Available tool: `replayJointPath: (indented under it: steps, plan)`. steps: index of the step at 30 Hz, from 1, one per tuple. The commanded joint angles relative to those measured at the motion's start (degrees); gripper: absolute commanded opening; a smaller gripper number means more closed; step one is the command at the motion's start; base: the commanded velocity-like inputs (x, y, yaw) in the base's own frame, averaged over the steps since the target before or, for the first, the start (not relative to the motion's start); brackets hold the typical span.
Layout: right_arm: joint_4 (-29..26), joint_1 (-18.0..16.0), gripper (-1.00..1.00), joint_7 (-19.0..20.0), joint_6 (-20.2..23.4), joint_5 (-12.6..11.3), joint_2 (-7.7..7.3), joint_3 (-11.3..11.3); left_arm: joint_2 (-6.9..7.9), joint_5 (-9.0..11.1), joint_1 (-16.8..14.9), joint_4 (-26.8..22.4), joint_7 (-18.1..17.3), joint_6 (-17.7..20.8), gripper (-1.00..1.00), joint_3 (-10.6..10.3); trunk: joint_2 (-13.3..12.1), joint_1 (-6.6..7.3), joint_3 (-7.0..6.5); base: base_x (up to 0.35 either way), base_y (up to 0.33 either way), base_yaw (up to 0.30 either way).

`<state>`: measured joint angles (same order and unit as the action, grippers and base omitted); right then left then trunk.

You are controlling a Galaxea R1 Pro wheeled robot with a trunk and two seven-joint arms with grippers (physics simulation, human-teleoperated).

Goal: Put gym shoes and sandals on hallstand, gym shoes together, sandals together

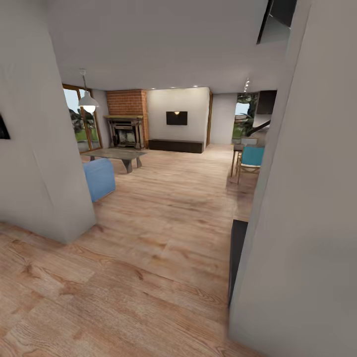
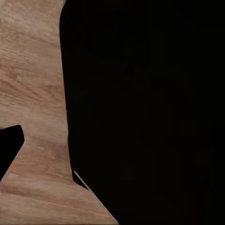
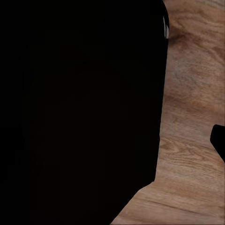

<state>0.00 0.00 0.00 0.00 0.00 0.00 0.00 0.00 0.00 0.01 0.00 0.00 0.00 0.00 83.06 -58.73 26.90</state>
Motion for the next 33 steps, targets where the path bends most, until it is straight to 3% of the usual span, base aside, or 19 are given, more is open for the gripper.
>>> replayJointPath:
  steps: [1, 5, 8, 16, 21, 33]
  plan:
    - [-0.33, 0.17, 1.0, 0.33, 0.09, -0.33, 0.18, -0.33, -0.33, 0.33, -0.34, -0.33, -0.33, -0.33, 1.0, -0.3, 0.02, 0.0, 0.03, 0.0, 0.0, 0.0]
    - [-1.62, 0.17, 1.0, 0.43, 0.02, -0.33, 0.05, -0.38, -1.36, 0.3, -1.03, -1.64, -0.41, -1.62, 1.0, -0.19, 0.02, 0.0, 0.03, 0.0, 0.0, 0.0]
    - [-2.59, 0.17, 1.0, 0.52, -0.03, -0.21, -0.06, -0.32, -0.98, 0.2, -0.23, -2.6, -0.38, -2.58, 1.0, -0.1, 0.02, 0.0, 0.03, 0.0, 0.0, 0.0]
    - [-2.76, 0.17, 1.0, 0.61, -0.08, -0.16, -0.17, -0.3, -0.59, 0.01, 0.66, -5.16, -0.35, -0.13, 1.0, 0.07, 0.02, 0.0, 0.03, 0.0, 0.0, 0.0]
    - [-2.67, 0.17, 1.0, 0.61, -0.09, -0.17, -0.17, -0.32, -0.57, -0.03, 0.69, -5.22, -0.33, -1.25, 1.0, 0.08, 0.02, 0.0, 0.03, -0.005, 0.0, 0.0]
    - [-6.39, 0.17, 1.0, 0.69, -0.16, -0.18, -0.26, -0.43, -0.36, -0.13, 0.7, -7.97, -0.09, -5.11, 1.0, 0.09, 0.02, 0.0, 0.03, -0.276, -0.066, 0.0]
